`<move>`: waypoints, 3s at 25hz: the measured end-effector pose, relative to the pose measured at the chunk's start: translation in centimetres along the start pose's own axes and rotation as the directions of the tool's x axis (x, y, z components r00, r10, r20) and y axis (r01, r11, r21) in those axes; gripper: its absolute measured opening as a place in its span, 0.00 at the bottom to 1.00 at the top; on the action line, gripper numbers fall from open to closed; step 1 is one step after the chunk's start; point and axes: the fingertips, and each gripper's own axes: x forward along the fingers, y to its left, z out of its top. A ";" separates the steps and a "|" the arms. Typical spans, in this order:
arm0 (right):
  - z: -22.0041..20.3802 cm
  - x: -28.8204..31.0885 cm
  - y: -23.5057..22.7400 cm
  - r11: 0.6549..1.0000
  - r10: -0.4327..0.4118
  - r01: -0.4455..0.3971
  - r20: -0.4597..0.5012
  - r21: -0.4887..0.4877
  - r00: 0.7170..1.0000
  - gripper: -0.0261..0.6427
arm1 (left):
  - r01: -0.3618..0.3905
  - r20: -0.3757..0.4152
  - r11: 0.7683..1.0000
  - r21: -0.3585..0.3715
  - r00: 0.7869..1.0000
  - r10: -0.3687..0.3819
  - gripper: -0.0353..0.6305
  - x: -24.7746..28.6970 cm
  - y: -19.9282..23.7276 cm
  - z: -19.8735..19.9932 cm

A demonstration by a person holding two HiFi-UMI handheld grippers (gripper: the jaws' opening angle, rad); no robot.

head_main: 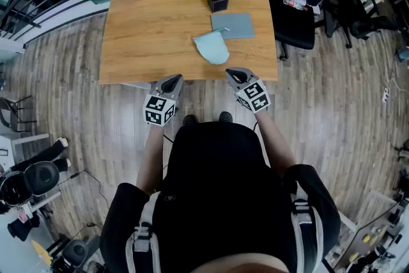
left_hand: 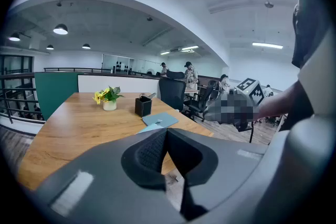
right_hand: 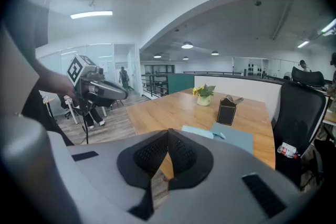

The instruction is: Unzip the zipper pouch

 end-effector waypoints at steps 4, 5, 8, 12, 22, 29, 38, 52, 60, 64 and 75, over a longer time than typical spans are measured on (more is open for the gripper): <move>-1.2 -2.0 -1.8 1.000 0.011 -0.011 0.010 -0.007 1.000 0.04 | -0.019 0.009 1.000 0.004 1.000 0.019 0.05 1.5 -2.2 0.7; -1.4 -2.4 -2.2 1.000 0.006 -0.006 0.020 -0.015 1.000 0.04 | -0.023 0.011 1.000 0.004 1.000 0.023 0.05 1.8 -2.7 0.8; -1.6 -3.4 -3.0 0.998 -0.007 0.010 0.046 -0.066 0.999 0.05 | -0.044 0.021 0.999 0.006 0.999 0.044 0.05 2.5 -3.8 1.1; -2.0 -4.3 -3.4 0.995 0.006 0.000 0.063 -0.099 0.998 0.05 | -0.065 0.031 0.998 0.004 0.997 0.065 0.05 2.7 -5.2 1.2; -1.6 -5.3 -4.2 0.992 0.019 -0.008 0.091 -0.127 0.996 0.10 | -0.097 0.034 0.995 -0.017 0.995 0.098 0.08 2.3 -6.2 0.7; -1.7 -5.0 -5.0 0.991 0.031 -0.017 0.101 -0.134 0.994 0.29 | -0.102 0.029 0.994 -0.027 0.994 0.102 0.19 2.9 -6.1 0.8; -1.0 -4.8 -5.7 0.991 0.009 0.009 0.134 -0.137 0.991 0.47 | -0.132 0.031 0.990 -0.046 0.991 0.134 0.35 3.5 -5.0 1.0; -1.5 -5.1 -6.5 0.993 0.024 -0.008 0.133 -0.120 0.991 0.53 | -0.161 0.076 0.983 -0.088 0.983 0.167 0.37 3.5 -5.0 2.0; -1.9 -5.6 -6.8 0.994 0.013 0.001 0.138 -0.106 0.990 0.52 | -0.137 0.056 0.986 -0.093 0.988 0.143 0.35 3.9 -5.7 1.3; -2.2 -5.7 -7.2 0.995 -0.001 0.014 0.130 -0.099 0.992 0.51 | -0.122 0.059 0.989 -0.089 0.990 0.127 0.35 4.5 -5.6 1.7; -1.1 -4.4 -7.7 0.985 0.003 0.016 0.109 -0.170 0.994 0.50 | -0.098 0.068 0.989 -0.113 0.992 0.107 0.34 5.9 -4.0 2.3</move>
